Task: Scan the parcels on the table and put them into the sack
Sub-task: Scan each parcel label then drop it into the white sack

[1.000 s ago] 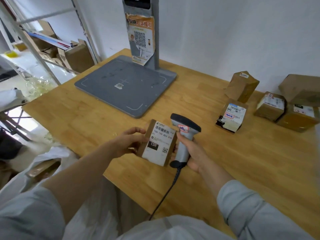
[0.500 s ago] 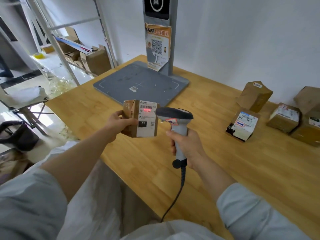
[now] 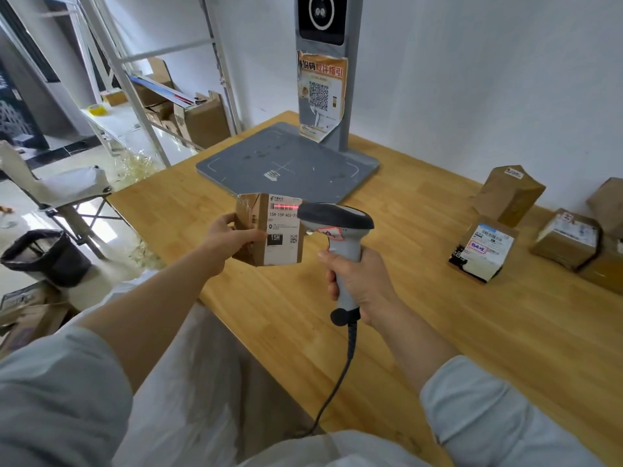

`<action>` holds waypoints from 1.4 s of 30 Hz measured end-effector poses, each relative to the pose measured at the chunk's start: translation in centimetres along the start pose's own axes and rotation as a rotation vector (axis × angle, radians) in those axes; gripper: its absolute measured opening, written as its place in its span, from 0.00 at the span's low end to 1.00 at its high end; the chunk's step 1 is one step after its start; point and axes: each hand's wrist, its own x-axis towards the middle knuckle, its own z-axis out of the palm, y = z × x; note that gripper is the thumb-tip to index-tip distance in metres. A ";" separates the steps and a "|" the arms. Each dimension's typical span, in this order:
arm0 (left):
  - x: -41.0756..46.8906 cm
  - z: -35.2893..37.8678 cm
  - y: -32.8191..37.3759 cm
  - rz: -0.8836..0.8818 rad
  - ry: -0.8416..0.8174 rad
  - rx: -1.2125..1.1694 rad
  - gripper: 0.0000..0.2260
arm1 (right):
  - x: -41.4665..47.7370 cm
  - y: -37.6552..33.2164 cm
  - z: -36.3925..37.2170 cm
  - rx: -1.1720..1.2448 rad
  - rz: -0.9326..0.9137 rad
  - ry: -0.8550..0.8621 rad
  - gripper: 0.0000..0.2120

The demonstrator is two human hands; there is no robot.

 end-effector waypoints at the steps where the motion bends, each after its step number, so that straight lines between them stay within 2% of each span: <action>1: 0.0 0.0 0.0 0.001 0.003 0.001 0.35 | -0.1 0.0 0.0 0.003 0.003 -0.003 0.05; 25: -0.2 -0.7 0.2 -0.005 0.024 -0.036 0.36 | -0.2 -0.2 0.2 0.079 0.032 -0.005 0.05; 30: -1.7 -6.3 -1.1 -0.030 0.231 -0.125 0.33 | 0.9 0.1 2.4 0.091 0.078 -0.102 0.04; 34: -4.5 -12.2 -3.8 -0.080 0.439 -0.116 0.16 | 2.0 1.2 5.4 0.048 0.136 -0.227 0.02; 36: -6.2 -15.0 -5.8 -0.131 0.545 -0.130 0.11 | 2.4 1.9 7.2 0.006 0.172 -0.276 0.04; 39: -8.1 -18.4 -8.5 -0.182 0.678 -0.111 0.15 | 2.9 2.8 9.9 -0.084 0.219 -0.327 0.09; 42: -8.5 -21.4 -11.0 -0.258 0.733 -0.041 0.22 | 3.5 3.7 12.2 -0.165 0.247 -0.373 0.10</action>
